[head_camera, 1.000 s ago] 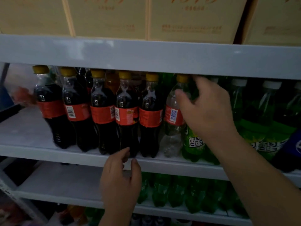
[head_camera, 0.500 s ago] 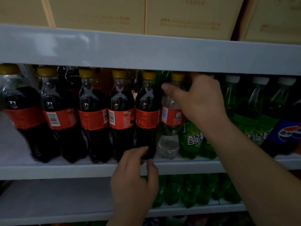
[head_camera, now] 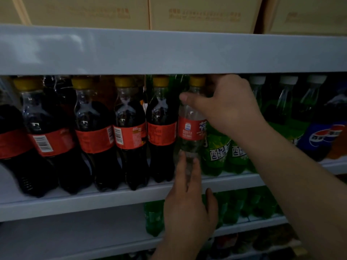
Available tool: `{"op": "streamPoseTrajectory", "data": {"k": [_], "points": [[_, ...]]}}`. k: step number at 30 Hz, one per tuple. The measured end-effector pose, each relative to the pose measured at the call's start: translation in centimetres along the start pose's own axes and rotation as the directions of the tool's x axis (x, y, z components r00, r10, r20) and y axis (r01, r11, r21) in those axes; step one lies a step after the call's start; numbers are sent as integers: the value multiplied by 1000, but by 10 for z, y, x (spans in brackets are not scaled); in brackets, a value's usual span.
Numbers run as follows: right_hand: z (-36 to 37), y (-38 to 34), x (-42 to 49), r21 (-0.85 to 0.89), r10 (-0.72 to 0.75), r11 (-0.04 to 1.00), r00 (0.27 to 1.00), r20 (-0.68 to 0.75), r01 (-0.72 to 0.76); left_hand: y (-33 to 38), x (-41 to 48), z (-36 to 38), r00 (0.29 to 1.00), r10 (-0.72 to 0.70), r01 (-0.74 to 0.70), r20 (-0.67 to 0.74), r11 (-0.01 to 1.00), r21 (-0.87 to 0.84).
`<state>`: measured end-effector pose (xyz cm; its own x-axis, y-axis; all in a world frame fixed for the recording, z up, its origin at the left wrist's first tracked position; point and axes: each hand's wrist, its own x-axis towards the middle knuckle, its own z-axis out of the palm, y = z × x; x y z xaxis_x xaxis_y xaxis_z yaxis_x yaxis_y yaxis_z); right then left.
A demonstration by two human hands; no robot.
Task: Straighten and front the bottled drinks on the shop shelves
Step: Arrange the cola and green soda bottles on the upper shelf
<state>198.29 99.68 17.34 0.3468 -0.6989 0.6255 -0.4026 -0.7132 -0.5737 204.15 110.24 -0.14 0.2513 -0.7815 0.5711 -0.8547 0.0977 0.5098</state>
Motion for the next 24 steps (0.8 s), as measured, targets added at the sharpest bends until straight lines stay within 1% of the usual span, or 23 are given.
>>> {"op": "streamPoseTrajectory", "data": {"k": [3, 5, 6, 9, 10, 13, 16, 19, 21, 24], "points": [[2, 0, -4, -53, -15, 999, 999, -40, 13, 0, -2, 5, 999, 24, -24, -22, 1000, -1], [1, 2, -5, -75, -41, 996, 999, -22, 39, 1, -2, 8, 1000, 11, -11, -23, 1000, 17], [0, 4, -5, -48, -37, 998, 999, 15, 38, 1, -1, 8, 1000, -4, 5, -21, 1000, 25], [-7, 6, -3, 170, 44, 983, 983, 178, -75, 2, -1, 9, 999, -41, 41, -18, 999, 35], [-9, 6, -3, 183, 46, 980, 981, 186, -81, 2, -1, 9, 999, -46, 46, -20, 998, 36], [-11, 7, -2, 93, 8, 995, 990, 138, -21, 4, 0, 10, 996, -76, 78, -42, 996, 38], [-10, 8, -3, 20, -56, 998, 992, 113, 55, 6, 2, 14, 988, -113, 118, -106, 992, 39], [-12, 12, -3, -54, -87, 994, 992, 96, 92, 7, 4, 17, 984, -107, 116, -140, 992, 54], [-12, 13, -4, -71, -102, 992, 992, 75, 108, 6, 3, 19, 983, -100, 110, -152, 992, 58], [-11, 15, -8, -42, -137, 989, 989, 62, 140, 5, 2, 18, 987, -96, 105, -132, 992, 65]]}}
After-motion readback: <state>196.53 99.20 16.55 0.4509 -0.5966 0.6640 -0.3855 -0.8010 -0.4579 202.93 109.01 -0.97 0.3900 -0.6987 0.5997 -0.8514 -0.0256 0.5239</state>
